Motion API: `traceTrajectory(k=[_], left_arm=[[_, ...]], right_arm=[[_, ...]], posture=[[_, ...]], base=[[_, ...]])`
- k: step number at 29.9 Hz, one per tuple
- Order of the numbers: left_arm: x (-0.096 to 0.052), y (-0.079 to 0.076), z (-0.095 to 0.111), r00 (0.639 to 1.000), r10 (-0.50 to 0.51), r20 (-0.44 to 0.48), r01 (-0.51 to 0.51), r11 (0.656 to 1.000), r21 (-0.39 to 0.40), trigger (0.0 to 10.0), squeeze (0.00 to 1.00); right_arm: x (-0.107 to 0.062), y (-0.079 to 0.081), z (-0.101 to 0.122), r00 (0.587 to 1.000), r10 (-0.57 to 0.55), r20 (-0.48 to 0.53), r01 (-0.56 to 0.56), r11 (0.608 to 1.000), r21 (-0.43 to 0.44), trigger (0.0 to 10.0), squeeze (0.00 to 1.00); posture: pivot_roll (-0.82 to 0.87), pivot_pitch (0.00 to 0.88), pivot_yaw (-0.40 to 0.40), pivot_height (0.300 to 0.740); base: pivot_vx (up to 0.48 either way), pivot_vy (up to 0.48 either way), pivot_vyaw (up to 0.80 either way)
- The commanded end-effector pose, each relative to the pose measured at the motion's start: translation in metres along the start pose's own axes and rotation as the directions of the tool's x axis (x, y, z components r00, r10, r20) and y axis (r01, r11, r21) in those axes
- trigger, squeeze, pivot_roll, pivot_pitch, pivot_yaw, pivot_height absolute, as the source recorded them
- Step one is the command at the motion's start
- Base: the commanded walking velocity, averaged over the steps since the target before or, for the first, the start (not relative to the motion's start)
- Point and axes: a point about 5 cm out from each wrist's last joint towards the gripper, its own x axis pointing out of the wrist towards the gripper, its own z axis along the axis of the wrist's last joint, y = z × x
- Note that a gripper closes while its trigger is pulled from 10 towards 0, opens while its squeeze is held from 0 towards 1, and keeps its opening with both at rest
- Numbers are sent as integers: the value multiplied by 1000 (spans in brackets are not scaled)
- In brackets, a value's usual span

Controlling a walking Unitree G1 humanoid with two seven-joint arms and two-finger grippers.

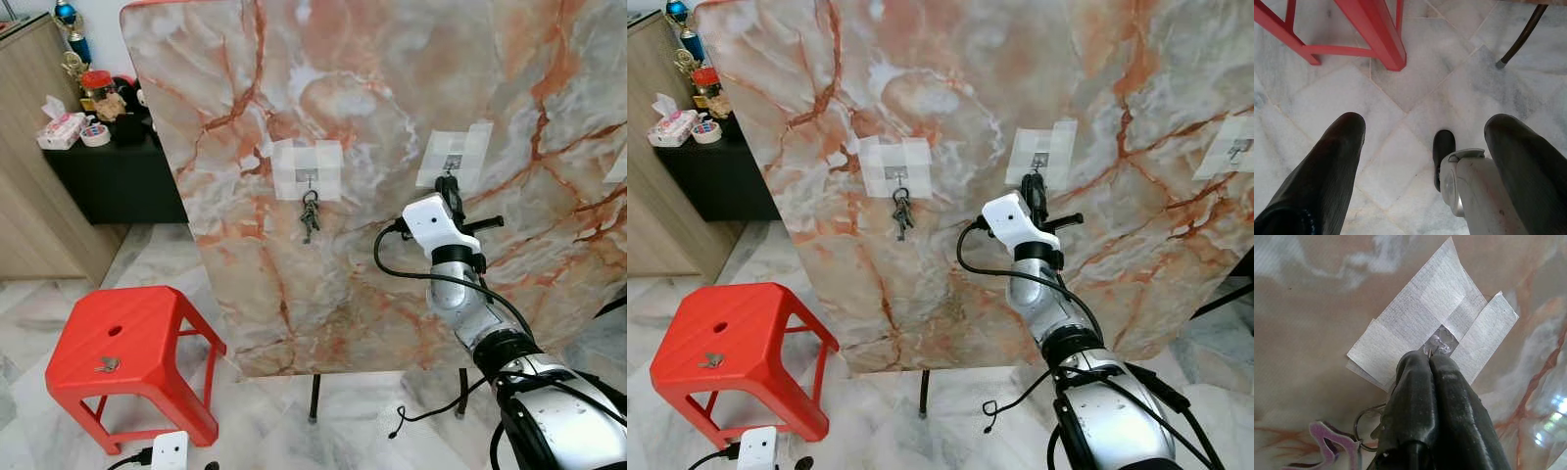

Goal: Hang keys on a hook

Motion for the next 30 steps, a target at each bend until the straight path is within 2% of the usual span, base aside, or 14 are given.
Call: traceTrajectory(k=[1, 14, 30], left_arm=[[0, 2, -2, 1000, 13, -12, -13, 1000, -6, 10000, 0], [0, 2, -1, 1000, 12, -8, -12, 1000, -2, 10000, 0], [0, 2, 0, 1000, 14, -2, -14, 1000, -1, 10000, 0]], right_arm=[[6, -4, 5, 1000, -22, 3, 22, 1000, 4, 10000, 0], [6, -7, -1, 998, -47, -29, 47, 999, -7, 10000, 0], [7, -2, 2, 999, 26, -41, -25, 1000, 9, 10000, 0]], posture=[[34, 13, 13, 740], [34, 13, 15, 740], [40, 11, 15, 740]], base=[[0, 0, 0], [0, 0, 0], [0, 0, 0]])
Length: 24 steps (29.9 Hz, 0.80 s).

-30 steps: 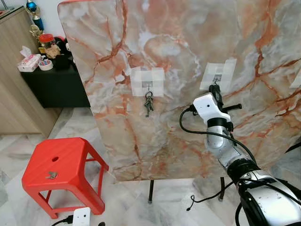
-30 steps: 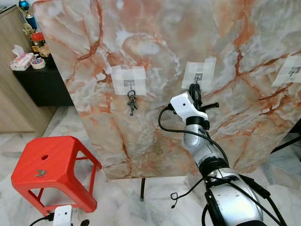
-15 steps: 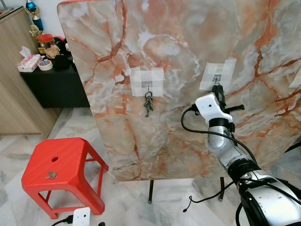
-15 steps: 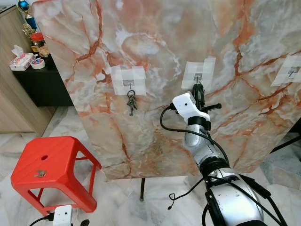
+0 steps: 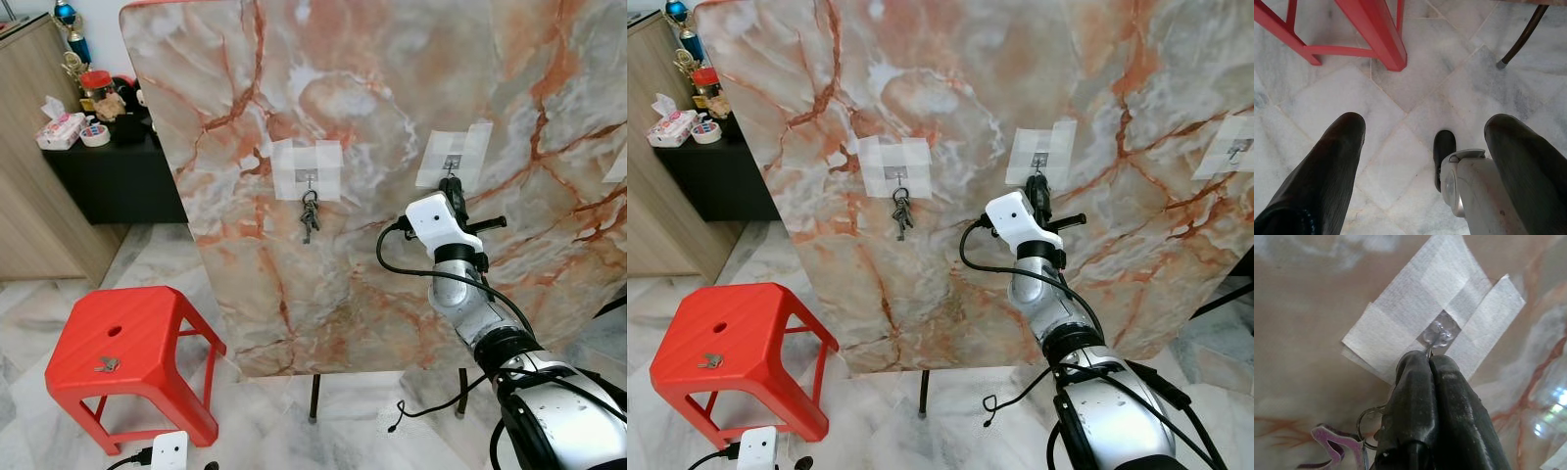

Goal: Hang keys on a hook

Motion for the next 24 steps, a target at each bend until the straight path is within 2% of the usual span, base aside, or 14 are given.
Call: traceTrajectory(k=[1, 14, 18, 19, 20, 21, 24], left_arm=[[0, 2, -1, 1000, 11, -2, -11, 1000, -2, 10000, 0], [0, 2, 0, 1000, 11, -2, -11, 1000, 0, 10000, 0], [0, 2, -1, 1000, 11, -2, -11, 1000, 1, 10000, 0], [0, 2, 0, 1000, 11, -2, -11, 1000, 1, 10000, 0], [0, 2, 0, 1000, 11, -2, -11, 1000, 1, 10000, 0], [0, 2, 0, 1000, 12, -2, -12, 1000, 1, 10000, 0], [0, 2, -1, 1000, 13, -2, -13, 1000, 1, 10000, 0]], right_arm=[[5, 0, 6, 1000, 22, 1, -22, 1000, 13, 10000, 0], [4, 2, 4, 999, 44, -14, -44, 999, 13, 10000, 0], [4, 2, 4, 999, 46, -19, -46, 998, 39, 10000, 0], [4, 2, 4, 999, 48, -21, -47, 998, 53, 10000, 459], [4, 2, 4, 999, 48, -21, -47, 998, 53, 10000, 459], [4, 2, 4, 999, 47, -21, -45, 997, 61, 10000, 1000], [4, 2, 5, 999, 45, -13, -44, 997, 62, 10000, 1000]], posture=[[40, 11, 15, 740], [40, 15, 18, 740], [40, 14, 17, 740], [41, 14, 17, 740], [41, 14, 17, 740], [41, 14, 17, 740], [41, 14, 17, 740]], base=[[0, 0, 0], [0, 0, 0], [0, 0, 0], [0, 0, 0], [0, 0, 0], [0, 0, 0], [0, 0, 0]])
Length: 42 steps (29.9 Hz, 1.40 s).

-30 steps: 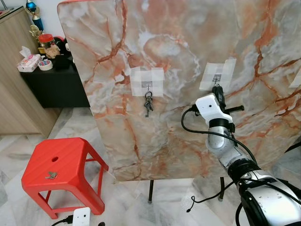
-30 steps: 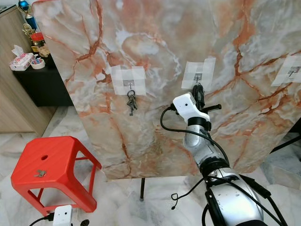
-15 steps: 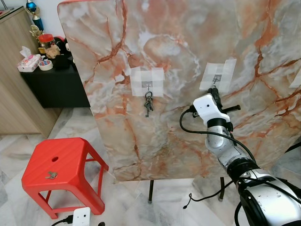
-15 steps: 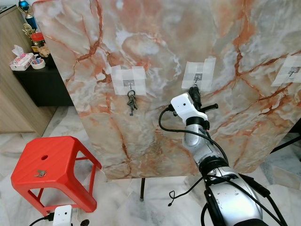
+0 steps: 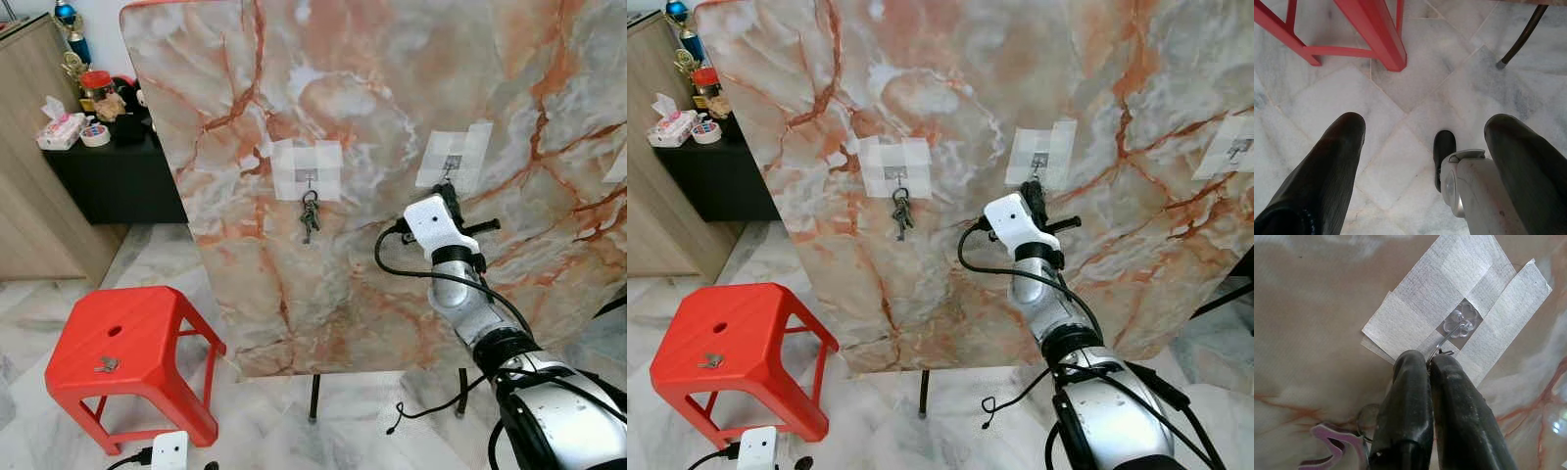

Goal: Hang keys on a hook

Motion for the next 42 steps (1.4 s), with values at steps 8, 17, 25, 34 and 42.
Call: traceTrajectory(k=[8, 17, 25, 34, 42], left_arm=[[0, 2, -1, 1000, 12, -3, -12, 1000, 0, 10000, 0], [-1, 2, -3, 1000, 12, -7, -12, 1000, 0, 10000, 0], [-1, 3, -5, 1000, 13, -12, -13, 1000, 2, 10000, 0], [-1, 4, -4, 1000, 7, -13, -7, 1000, 11, 10000, 0], [-1, 6, -3, 1000, 10, -5, -9, 1000, 12, 10000, 0]], right_arm=[[5, -3, 15, 997, -18, 79, 13, 998, 67, 10000, 0], [-13, 7, 7, 990, 45, 133, -69, 980, 187, 10000, 0], [-80, 38, -59, 970, 213, -115, -158, 916, 369, 10000, 0], [-181, 68, -140, 658, 429, -619, -52, 846, 531, 10000, 0], [-257, 68, -173, 347, 527, -776, -34, 834, 551, 10000, 0]], posture=[[42, 15, 17, 740], [41, 22, 18, 740], [37, 32, 14, 740], [25, 30, 26, 740], [35, 11, 24, 740]], base=[[0, 0, 0], [0, 0, 0], [0, 0, 0], [0, 0, 0], [0, 0, 0]])
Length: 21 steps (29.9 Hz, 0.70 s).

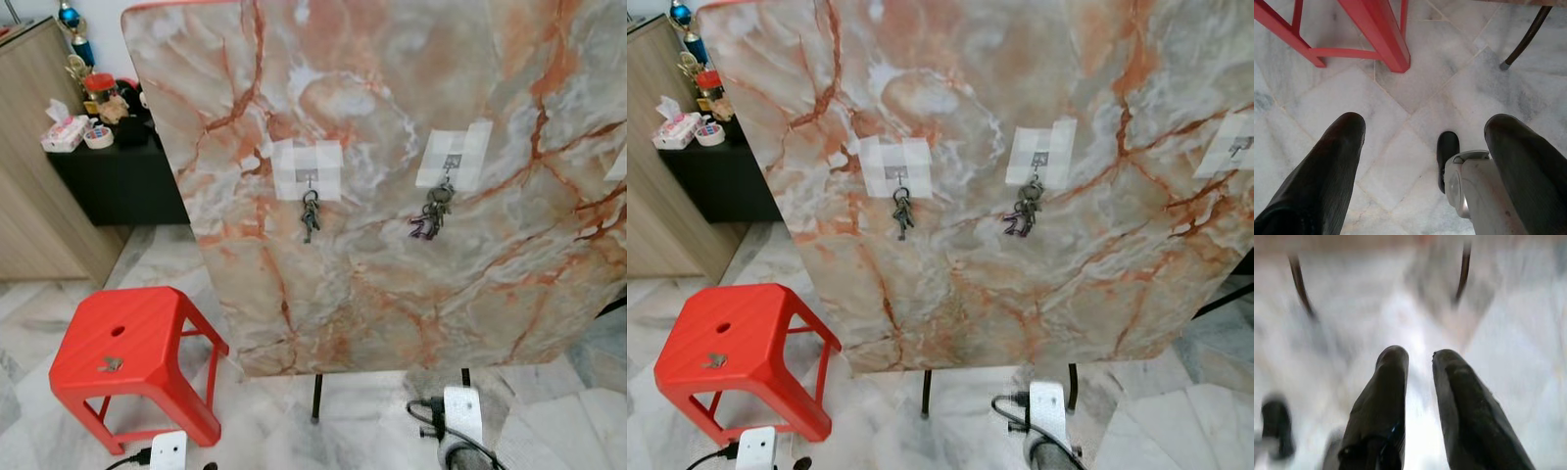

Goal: Hang keys on a hook

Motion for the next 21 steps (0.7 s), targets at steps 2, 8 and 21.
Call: traceTrajectory(k=[2, 8, 21], left_arm=[[-1, 6, -3, 1000, 11, -7, -11, 1000, 9, 10000, 0], [-1, 5, -4, 1000, 2, -21, -2, 1000, 14, 10000, 0], [-3, 9, -11, 999, 13, -50, -13, 1000, 13, 10000, 0]], right_arm=[[0, 3, -4, 999, 32, -26, -30, 997, 64, 10000, 0], [-1, 16, -1, 993, 116, -13, -115, 990, 84, 10000, 0], [-3, 15, -6, 990, 140, -14, -139, 988, 61, 10000, 0]], posture=[[16, 6, 27, 740], [14, 0, 24, 740], [8, 0, 25, 740]], base=[[0, 0, 0], [0, 0, 0], [0, 324, 256]])
